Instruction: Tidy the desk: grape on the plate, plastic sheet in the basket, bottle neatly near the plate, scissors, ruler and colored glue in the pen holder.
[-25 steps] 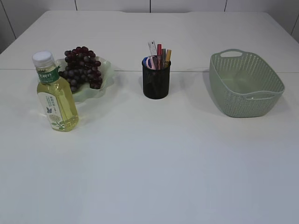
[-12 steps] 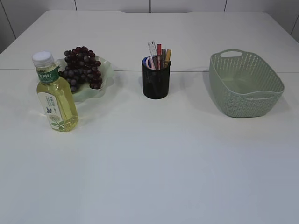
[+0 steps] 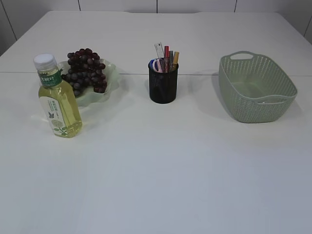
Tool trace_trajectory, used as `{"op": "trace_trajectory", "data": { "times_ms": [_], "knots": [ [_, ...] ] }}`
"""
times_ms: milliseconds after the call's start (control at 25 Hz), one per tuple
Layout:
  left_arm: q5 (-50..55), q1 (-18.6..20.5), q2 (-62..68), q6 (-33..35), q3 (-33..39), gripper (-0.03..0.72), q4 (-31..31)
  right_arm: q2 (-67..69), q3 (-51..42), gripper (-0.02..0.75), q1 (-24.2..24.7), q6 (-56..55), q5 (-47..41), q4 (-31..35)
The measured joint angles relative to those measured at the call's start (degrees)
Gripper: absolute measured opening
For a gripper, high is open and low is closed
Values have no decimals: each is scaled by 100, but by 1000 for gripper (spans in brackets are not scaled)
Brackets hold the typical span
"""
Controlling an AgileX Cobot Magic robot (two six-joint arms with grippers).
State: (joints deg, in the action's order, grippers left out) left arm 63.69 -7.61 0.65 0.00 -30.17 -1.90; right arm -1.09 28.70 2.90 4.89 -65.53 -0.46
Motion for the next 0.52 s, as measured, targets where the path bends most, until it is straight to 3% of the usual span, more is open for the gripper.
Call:
{"op": "trace_trajectory", "data": {
  "times_ms": [520],
  "knots": [
    [0, 24, 0, 0, 0, 424, -21, 0, 0, 491, 0, 0, 0, 0]
  ]
}}
